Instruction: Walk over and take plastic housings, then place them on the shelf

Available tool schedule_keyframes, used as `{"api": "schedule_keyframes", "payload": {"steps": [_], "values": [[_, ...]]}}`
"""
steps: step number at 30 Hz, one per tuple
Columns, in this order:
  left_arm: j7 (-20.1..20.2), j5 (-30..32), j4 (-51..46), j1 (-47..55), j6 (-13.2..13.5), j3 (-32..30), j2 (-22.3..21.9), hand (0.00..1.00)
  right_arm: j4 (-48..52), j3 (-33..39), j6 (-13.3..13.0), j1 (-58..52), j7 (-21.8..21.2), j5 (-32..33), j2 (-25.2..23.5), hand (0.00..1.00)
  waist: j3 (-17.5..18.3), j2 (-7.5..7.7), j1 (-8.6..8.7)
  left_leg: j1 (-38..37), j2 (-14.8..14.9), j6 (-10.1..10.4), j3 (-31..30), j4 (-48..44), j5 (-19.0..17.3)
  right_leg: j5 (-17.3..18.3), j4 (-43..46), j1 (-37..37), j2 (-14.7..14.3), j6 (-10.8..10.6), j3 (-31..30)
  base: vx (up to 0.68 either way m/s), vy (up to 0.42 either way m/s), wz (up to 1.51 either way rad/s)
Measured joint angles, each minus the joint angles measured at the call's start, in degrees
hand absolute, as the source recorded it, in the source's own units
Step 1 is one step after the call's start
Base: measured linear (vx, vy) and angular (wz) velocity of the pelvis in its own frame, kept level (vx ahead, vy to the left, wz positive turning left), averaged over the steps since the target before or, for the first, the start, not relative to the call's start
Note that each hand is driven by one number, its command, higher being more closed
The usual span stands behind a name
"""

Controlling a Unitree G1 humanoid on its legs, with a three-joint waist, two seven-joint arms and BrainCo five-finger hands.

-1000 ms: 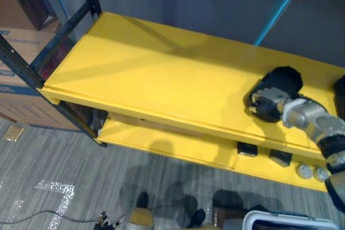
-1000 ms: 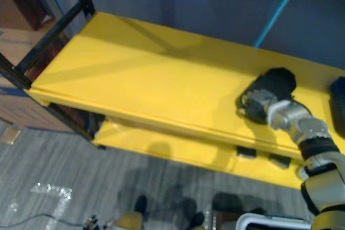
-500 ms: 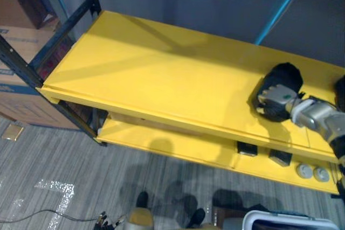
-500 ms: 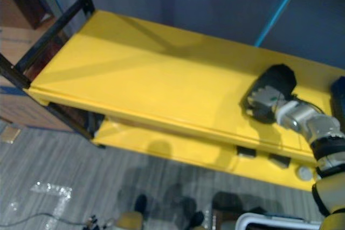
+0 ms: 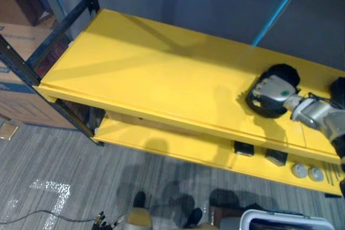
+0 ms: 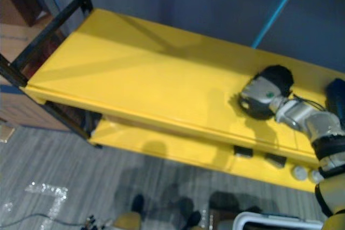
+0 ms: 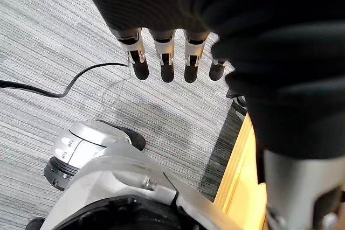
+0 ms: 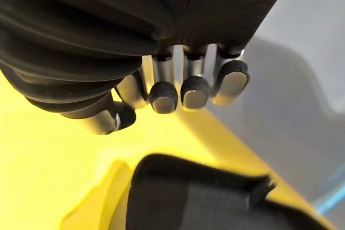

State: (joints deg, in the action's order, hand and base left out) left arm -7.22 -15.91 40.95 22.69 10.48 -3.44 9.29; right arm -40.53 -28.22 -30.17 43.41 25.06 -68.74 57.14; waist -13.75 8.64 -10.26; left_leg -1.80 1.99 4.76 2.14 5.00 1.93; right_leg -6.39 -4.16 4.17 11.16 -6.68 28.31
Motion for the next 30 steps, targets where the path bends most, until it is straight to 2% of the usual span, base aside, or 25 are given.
{"api": "schedule_keyframes", "payload": {"steps": [3, 4, 6, 8, 10, 12, 14, 16, 18, 20, 21, 22, 26, 30], "values": [[-0.02, 0.0, 0.75, -0.01, 0.81, 0.06, 0.01, 0.0, 1.35, 0.01, -0.01, -0.83, -0.06, -0.18, 0.95, 1.0, 0.0, 0.0, 0.0, 0.06, 0.0, 0.0, 0.01, 0.0, 0.0, 0.03, 0.0, -0.04, 0.0, 0.04, -0.02, 0.0, 0.0, 0.0], [-0.01, 0.0, 0.73, -0.02, 0.96, 0.1, 0.02, 0.0, 1.43, 0.03, 0.01, -1.16, -0.7, 0.13, 1.02, 0.0, 0.0, 0.0, 0.01, 0.07, 0.0, 0.0, 0.03, 0.0, 0.0, 0.03, 0.0, -0.04, 0.0, 0.05, -0.02, 0.0, 0.0, 0.0], [0.0, 0.0, 0.72, -0.04, 1.2, 0.13, 0.03, 0.0, 1.56, 0.23, 0.39, -2.18, -3.84, 3.13, 1.03, 0.0, 0.0, 0.0, 0.01, 0.1, 0.0, 0.0, 0.06, 0.0, 0.0, 0.05, 0.0, -0.04, 0.0, 0.09, -0.03, 0.0, 0.0, 0.0], [0.03, 0.0, 0.74, -0.03, 1.36, 0.19, 0.03, 0.0, 1.67, 0.74, 2.64, -3.77, -9.43, 10.72, 1.03, 0.0, 0.0, 0.0, 0.04, 0.19, 0.0, 0.0, 0.11, 0.0, 0.0, 0.06, 0.0, -0.13, 0.0, 0.1, -0.05, 0.0, 0.0, 0.0], [0.03, -0.02, 0.73, -0.03, 1.61, 0.24, 0.03, 0.0, 1.84, 2.19, 4.81, -5.13, -12.96, 16.7, 1.03, 0.0, 0.0, 0.0, 0.07, 0.19, 0.0, 0.0, 0.16, 0.0, 0.0, 0.07, 0.0, -0.12, -0.01, 0.12, -0.07, 0.0, 0.0, 0.0], [0.02, -0.09, 0.71, -0.03, 1.63, 0.28, 0.04, 0.0, 2.37, 5.98, 7.78, -7.26, -17.29, 25.09, 1.02, 0.0, 0.0, -0.01, 0.28, 0.14, 0.01, 0.01, 0.34, -0.01, 0.0, 0.07, 0.0, -0.16, -0.01, 0.12, -0.21, 0.0, 0.001, -0.02], [0.02, -1.0, 0.68, -0.03, 1.63, 0.32, -0.01, 0.0, 4.77, 9.51, 9.52, -9.8, -19.96, 29.61, 1.01, 0.0, 0.01, -0.02, 0.46, 0.06, 0.03, 0.02, 0.64, -0.02, -0.01, 0.07, 0.0, -0.2, -0.01, 0.12, -0.39, 0.0, 0.001, -0.05], [-0.01, -1.82, 0.68, 0.14, 1.6, 0.28, -0.04, 0.0, 10.79, 16.07, 12.33, -16.06, -23.09, 34.42, 0.24, 0.0, 0.04, -0.01, 1.27, -0.13, 0.07, 0.04, 1.18, -0.06, -0.03, 0.06, 0.0, -0.26, -0.01, 0.12, -0.83, 0.0, 0.003, -0.09], [-0.05, -1.8, 0.65, 0.38, 1.58, 0.28, -0.06, 0.0, 14.77, 20.89, 14.31, -20.76, -24.1, 37.26, -1.79, 0.0, 0.15, 0.01, 1.94, -0.19, 0.1, 0.04, 1.66, -0.15, -0.03, 0.02, 0.08, -0.61, -0.01, 0.16, -1.47, -0.01, 0.006, -0.15], [-0.26, -1.8, 0.63, 0.85, 1.59, 0.26, -0.31, 0.0, 19.42, 26.74, 17.86, -27.0, -24.98, 40.27, -7.11, 0.0, 0.55, -0.16, 3.56, -0.22, 0.22, 0.04, 2.49, -0.27, -0.03, -0.08, 0.33, -1.14, -0.01, 0.25, -2.17, -0.02, 0.005, -0.18], [-0.27, -1.8, 0.61, 0.93, 1.6, 0.26, -0.42, 0.0, 20.52, 27.88, 18.54, -28.69, -24.98, 40.89, -8.47, 0.0, 0.68, -0.23, 3.91, -0.28, 0.26, 0.04, 2.79, -0.27, -0.04, -0.08, 0.4, -1.27, -0.02, 0.25, -2.42, -0.03, 0.005, -0.2], [-0.36, -1.8, 0.63, 1.16, 1.61, 0.17, -0.73, 0.0, 23.92, 29.74, 20.82, -32.69, -25.19, 41.59, -11.82, 0.0, 1.43, -0.44, 4.72, -0.27, 0.38, 0.04, 3.5, -0.27, -0.05, -0.13, 0.58, -1.88, -0.08, 0.3, -3.28, -0.03, 0.003, -0.22], [-0.63, -1.78, 0.49, 1.14, 1.86, 0.15, -1.05, 0.0, 31.22, 30.98, 25.55, -40.75, -26.74, 42.68, -19.74, 0.0, 3.12, -1.35, 6.22, -1.17, 0.64, 0.0, 5.08, -0.22, -0.3, -0.07, 0.71, -2.15, -0.27, 0.35, -5.09, -0.03, 0.001, -0.23], [-1.23, -1.79, 0.66, 1.02, 1.87, 0.16, -1.55, 0.0, 35.99, 30.97, 28.07, -46.21, -28.9, 43.32, -24.93, 0.0, 4.68, -2.26, 6.79, -1.2, 0.73, -0.03, 6.31, 0.02, -0.94, 0.47, 0.81, -2.47, -0.27, 0.22, -6.16, -0.05, 0.005, -0.14]]}}
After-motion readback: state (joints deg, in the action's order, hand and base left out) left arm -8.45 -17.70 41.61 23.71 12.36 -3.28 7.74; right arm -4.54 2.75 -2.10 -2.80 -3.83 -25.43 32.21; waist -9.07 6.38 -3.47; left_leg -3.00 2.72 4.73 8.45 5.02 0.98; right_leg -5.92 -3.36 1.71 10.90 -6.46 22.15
